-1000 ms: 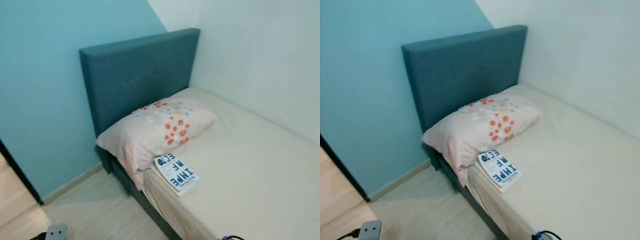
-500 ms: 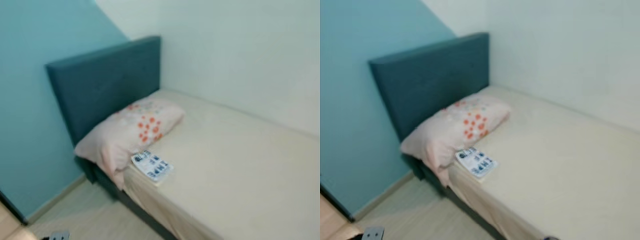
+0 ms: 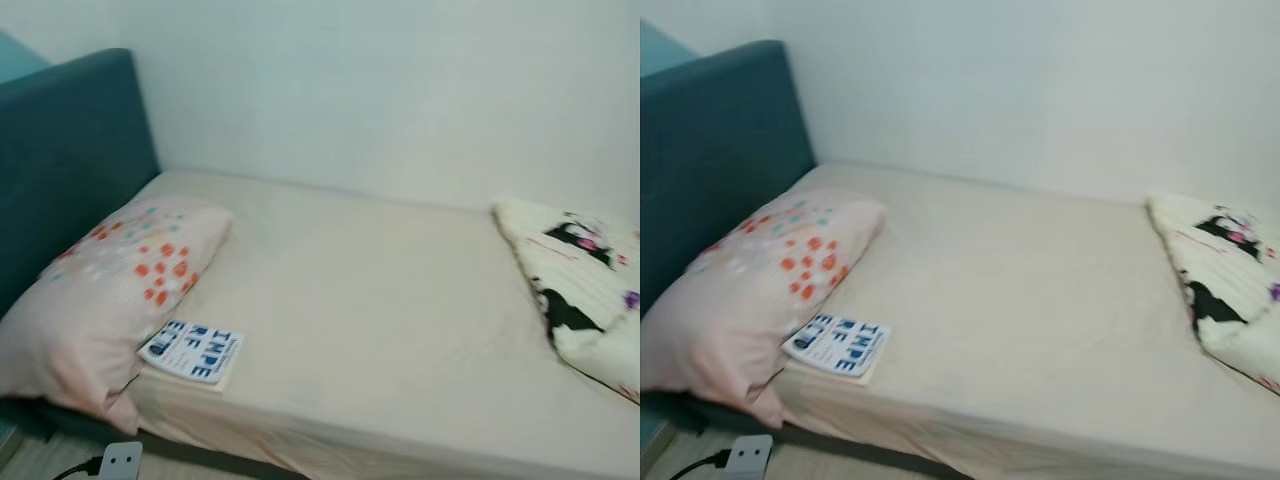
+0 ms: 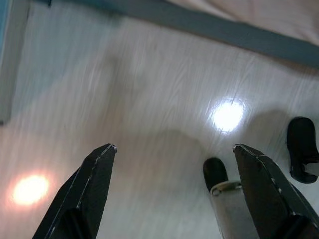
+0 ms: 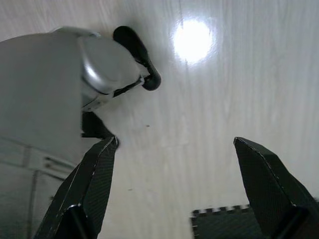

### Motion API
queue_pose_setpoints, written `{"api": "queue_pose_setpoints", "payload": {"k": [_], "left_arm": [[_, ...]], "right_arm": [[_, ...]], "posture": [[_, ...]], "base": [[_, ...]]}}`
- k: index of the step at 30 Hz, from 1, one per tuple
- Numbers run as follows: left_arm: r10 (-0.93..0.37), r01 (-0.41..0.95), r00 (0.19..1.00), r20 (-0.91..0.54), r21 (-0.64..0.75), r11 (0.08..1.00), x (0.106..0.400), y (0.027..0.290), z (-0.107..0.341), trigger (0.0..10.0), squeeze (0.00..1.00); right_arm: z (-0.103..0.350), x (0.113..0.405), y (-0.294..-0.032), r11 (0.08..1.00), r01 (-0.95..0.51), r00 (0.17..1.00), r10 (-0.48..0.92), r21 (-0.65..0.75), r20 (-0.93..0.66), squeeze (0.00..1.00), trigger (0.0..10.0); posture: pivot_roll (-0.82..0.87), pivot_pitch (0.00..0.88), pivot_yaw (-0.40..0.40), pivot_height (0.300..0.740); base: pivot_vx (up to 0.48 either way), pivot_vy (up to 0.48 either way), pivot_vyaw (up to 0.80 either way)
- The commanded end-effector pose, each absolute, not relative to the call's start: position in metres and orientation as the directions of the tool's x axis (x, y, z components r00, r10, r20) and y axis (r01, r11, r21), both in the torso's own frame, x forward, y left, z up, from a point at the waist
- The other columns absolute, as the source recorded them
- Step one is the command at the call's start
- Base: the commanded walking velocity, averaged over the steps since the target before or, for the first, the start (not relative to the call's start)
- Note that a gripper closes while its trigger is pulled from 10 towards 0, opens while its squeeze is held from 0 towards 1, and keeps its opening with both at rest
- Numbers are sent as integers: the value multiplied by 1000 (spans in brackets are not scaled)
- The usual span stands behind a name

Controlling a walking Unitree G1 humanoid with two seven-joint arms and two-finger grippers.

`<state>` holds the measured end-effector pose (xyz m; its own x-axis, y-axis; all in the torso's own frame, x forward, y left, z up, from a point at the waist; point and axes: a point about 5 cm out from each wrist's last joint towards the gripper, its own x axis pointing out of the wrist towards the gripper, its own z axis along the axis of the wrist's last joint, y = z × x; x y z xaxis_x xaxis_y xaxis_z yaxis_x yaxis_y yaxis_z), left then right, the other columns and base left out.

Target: Clean up the room

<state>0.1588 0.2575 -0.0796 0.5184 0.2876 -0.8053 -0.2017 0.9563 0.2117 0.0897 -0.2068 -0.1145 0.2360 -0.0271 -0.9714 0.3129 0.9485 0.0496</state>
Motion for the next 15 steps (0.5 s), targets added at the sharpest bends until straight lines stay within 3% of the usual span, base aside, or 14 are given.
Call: {"api": "queue_pose_setpoints", "payload": {"k": [1, 15], "left_arm": [[280, -187, 504, -817, 213, 959, 155, 257, -82, 10000, 0], [292, -205, 486, -824, 217, 954, 150, 257, -84, 10000, 0]], "right_arm": [[-114, 90, -209, 955, 296, 231, -35, 36, -972, 0, 10000], [-113, 98, -205, 962, 265, 274, -7, 68, -962, 0, 10000]], "posture": [[70, 0, -42, 740], [77, 0, -50, 740]], "base": [[0, 0, -712], [0, 0, -712]]}}
